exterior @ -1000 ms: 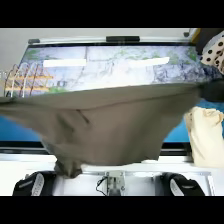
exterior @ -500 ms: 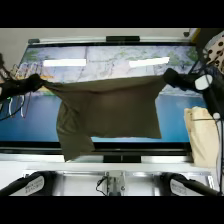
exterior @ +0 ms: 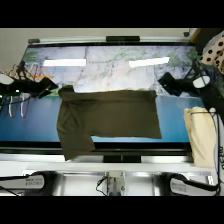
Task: Fold the shirts.
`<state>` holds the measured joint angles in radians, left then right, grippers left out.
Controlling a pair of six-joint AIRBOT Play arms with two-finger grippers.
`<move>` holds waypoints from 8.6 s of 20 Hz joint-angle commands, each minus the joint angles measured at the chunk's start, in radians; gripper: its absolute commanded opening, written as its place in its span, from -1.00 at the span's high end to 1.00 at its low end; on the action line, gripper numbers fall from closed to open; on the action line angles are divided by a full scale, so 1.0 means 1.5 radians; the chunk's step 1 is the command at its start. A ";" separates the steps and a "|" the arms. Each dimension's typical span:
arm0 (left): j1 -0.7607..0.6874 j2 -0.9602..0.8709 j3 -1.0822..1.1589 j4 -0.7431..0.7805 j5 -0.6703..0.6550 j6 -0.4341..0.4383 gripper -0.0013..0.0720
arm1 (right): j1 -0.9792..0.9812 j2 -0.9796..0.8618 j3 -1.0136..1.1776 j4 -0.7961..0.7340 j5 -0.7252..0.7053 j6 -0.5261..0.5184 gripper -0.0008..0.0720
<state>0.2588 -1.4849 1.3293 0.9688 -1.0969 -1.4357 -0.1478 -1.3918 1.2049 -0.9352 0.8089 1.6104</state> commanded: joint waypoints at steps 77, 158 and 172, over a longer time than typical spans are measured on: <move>0.081 0.554 0.008 0.123 -0.244 0.037 0.88 | -0.057 0.430 0.110 -0.342 0.522 -0.102 0.78; 0.143 0.294 -0.596 0.039 -0.163 0.157 -0.26 | -0.068 0.113 -0.056 -0.277 0.484 -0.129 -0.43; 0.067 0.270 -0.592 0.054 -0.165 0.176 -0.25 | -0.068 0.113 -0.056 -0.272 0.472 -0.127 -0.43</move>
<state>0.3683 -1.0817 0.4381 1.0454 -1.3186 -1.1877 -0.2497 -1.2232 1.1221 -1.3441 1.5093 1.4185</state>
